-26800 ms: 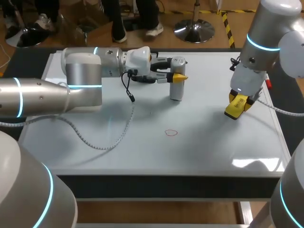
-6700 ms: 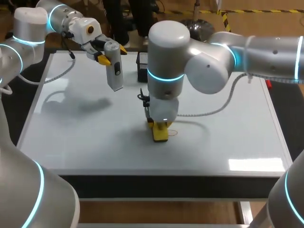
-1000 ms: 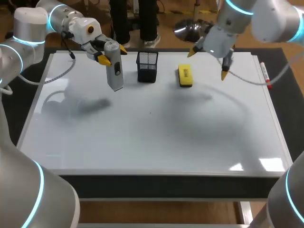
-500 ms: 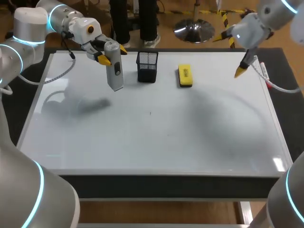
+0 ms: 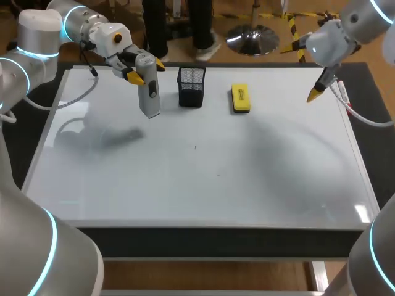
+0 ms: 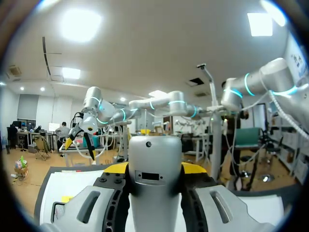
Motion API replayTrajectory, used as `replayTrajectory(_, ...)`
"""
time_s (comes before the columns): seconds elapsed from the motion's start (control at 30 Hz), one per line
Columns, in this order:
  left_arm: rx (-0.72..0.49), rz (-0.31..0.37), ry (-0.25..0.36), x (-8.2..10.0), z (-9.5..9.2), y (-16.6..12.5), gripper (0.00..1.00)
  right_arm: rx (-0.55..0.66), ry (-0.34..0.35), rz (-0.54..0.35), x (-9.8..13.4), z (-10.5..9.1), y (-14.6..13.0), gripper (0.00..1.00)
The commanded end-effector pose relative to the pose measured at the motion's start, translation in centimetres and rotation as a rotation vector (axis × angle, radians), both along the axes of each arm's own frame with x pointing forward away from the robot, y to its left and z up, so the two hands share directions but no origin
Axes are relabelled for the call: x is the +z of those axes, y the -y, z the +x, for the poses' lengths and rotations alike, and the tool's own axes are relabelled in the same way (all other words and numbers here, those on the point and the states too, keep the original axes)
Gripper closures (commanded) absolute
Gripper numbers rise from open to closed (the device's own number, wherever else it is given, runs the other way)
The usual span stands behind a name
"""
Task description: Pick up the inspection probe, press it on each red-marked spot on the whiteboard one by one, put down the probe, pick up the eraser, and wipe off all the red marks.
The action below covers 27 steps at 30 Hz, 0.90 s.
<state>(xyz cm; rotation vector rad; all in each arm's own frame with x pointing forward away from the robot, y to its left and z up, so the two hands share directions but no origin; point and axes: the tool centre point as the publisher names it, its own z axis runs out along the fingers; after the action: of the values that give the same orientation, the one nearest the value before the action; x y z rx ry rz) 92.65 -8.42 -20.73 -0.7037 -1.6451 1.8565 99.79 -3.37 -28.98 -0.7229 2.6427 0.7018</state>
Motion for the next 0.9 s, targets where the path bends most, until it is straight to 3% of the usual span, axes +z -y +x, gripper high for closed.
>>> replayTrajectory(0.03, -0.081, -0.007, 0.003, -0.1, 0.8, -0.2, 1.00, 0.001, -0.002, -0.005, 0.1, 0.0, 0.0, 0.00)
replayTrajectory(0.53, -0.086, 0.005, 0.009, 0.0, 0.8, 0.2, 1.00, 0.001, -0.002, -0.005, 0.1, 0.0, 0.0, 0.00)
replayTrajectory(0.63, -0.054, 0.009, 0.020, 0.8, 0.9, 0.3, 1.00, 0.001, -0.002, -0.005, 0.1, 0.0, 0.0, 0.00)
replayTrajectory(0.7, -0.005, 0.047, 0.018, 1.2, 1.1, 0.3, 1.00, 0.001, -0.002, -0.005, 0.1, 0.0, 0.0, 0.00)
replayTrajectory(0.9, 0.106, 0.031, 0.034, 3.7, 1.6, -0.1, 1.00, 0.001, -0.002, -0.005, 0.1, 0.0, 0.0, 0.00)
